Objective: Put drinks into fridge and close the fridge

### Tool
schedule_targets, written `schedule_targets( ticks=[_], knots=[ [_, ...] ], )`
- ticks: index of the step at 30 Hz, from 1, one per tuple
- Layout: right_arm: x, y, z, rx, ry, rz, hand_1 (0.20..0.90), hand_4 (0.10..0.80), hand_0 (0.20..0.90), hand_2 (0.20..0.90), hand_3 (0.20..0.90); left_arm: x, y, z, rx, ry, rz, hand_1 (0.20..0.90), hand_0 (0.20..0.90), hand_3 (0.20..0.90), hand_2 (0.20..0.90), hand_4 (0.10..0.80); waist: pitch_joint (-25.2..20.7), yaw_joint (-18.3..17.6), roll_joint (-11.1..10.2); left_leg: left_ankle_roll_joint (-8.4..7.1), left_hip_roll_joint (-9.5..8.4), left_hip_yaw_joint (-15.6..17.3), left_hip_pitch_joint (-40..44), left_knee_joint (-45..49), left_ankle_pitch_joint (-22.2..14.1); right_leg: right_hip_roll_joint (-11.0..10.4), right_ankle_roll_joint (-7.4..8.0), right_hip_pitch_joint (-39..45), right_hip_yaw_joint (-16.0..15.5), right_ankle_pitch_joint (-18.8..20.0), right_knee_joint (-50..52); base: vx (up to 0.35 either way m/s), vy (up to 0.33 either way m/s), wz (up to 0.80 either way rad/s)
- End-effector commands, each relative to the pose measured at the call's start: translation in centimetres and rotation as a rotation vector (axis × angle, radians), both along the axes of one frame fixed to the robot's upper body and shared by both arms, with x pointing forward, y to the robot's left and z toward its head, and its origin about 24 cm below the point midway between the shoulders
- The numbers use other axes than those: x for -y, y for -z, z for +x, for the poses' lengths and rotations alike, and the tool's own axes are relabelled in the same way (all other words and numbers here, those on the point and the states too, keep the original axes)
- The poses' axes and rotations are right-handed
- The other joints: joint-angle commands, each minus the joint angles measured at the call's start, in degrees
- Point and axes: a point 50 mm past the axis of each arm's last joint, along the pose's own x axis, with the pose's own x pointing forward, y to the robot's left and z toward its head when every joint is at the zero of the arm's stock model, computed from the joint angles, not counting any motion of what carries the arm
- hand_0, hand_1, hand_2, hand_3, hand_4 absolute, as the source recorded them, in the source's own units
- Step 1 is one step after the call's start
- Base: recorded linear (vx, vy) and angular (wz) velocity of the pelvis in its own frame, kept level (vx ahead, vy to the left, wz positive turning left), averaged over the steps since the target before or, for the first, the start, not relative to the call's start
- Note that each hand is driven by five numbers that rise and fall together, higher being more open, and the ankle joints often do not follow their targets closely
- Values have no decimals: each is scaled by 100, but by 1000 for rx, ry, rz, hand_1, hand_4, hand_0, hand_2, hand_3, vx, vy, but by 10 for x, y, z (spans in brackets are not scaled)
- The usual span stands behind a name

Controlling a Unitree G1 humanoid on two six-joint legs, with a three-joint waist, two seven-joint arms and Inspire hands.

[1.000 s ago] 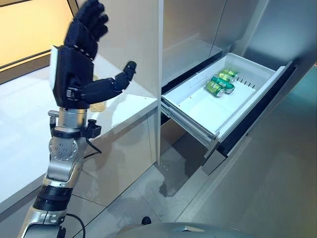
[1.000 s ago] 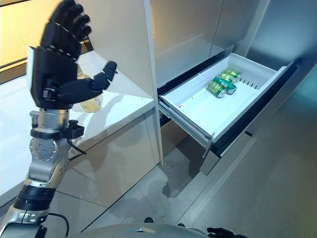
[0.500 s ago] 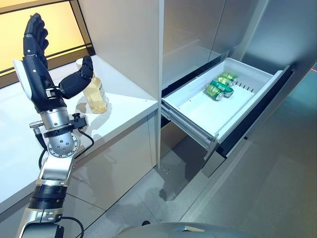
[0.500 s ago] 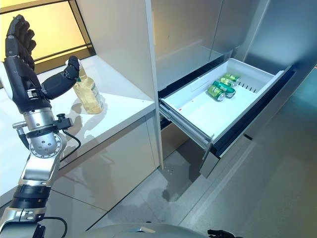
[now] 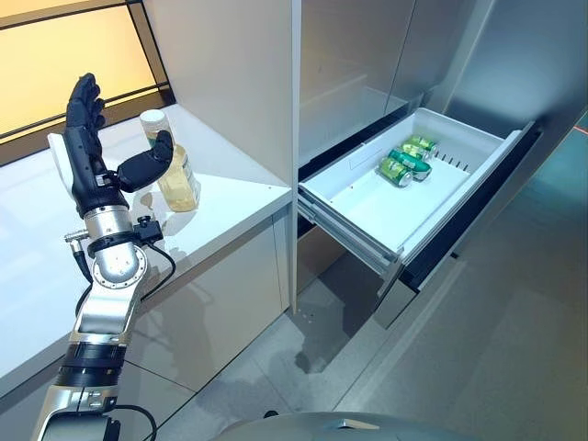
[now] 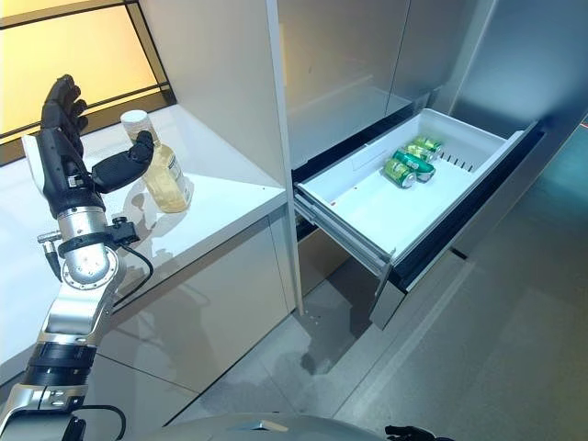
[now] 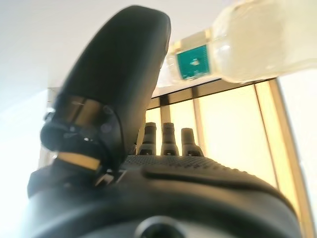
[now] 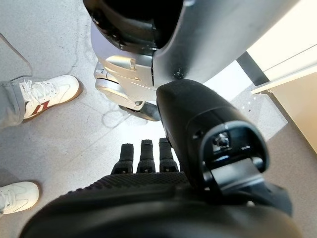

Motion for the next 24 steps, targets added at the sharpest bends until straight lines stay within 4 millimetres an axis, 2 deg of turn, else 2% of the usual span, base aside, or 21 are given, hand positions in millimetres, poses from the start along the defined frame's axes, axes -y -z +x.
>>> schedule_targets(
  ticks=[1,8,16,24],
  knots=[
    [-25,3,17,40,-25,90,900,800,900,900,900,1,-36,7,152,14,19,900,900,900,900,800,-194,-1,61,-141,17,-132,58,10,-690,-136,495,-67,279,-183,58,0,0,0],
    [-25,2,18,36,-27,91,900,800,900,900,900,-2,-29,11,100,-2,4,900,900,900,900,800,-196,-10,63,-137,13,-134,72,10,-692,-142,507,-62,273,-175,62,0,0,0],
    [-25,2,19,29,-29,89,900,800,900,900,900,-5,-10,17,-3,-12,-48,900,900,900,900,800,-190,-36,77,-129,11,-107,100,10,-697,-145,511,-53,290,-170,67,0,0,0],
    [-25,2,19,21,-34,87,900,800,900,900,900,-5,1,23,-66,47,-139,900,900,900,900,800,-197,-61,85,-123,6,-92,115,10,-695,-146,520,-52,312,-161,68,0,0,0]
  ],
)
